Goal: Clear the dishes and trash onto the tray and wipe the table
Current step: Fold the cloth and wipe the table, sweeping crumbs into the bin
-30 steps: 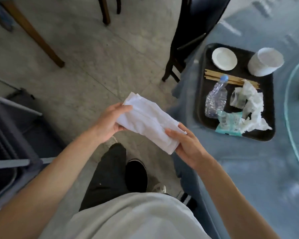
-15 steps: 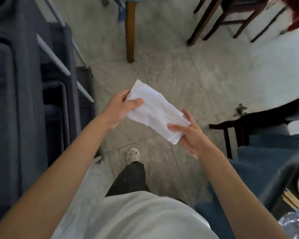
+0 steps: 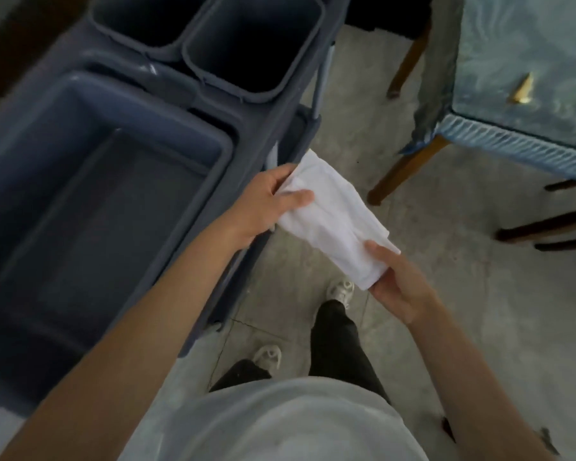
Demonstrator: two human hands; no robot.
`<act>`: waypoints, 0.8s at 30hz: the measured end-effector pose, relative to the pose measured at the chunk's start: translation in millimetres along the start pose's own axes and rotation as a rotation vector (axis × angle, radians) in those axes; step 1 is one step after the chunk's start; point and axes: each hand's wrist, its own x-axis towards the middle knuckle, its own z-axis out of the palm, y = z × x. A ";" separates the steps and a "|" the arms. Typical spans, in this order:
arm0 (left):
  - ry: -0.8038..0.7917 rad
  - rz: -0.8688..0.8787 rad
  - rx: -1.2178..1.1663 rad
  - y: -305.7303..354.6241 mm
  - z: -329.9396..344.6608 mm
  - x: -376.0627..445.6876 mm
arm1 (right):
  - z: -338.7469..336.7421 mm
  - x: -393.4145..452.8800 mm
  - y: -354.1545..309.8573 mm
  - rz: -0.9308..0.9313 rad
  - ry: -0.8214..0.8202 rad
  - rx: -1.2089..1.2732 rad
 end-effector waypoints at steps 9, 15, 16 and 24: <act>0.365 0.111 -0.003 76.2 -33.8 120.9 | 7.5 149.5 -158.6 -0.060 -0.058 -0.193; 0.544 0.125 -0.022 120.2 -63.5 203.2 | 26.3 231.9 -232.1 -0.027 -0.133 -0.362; 0.566 0.105 -0.028 121.1 -69.1 214.5 | 28.1 243.8 -237.4 -0.016 -0.137 -0.383; 0.771 -0.130 0.066 84.7 -106.9 271.4 | 37.5 310.9 -224.2 0.041 -0.141 -0.652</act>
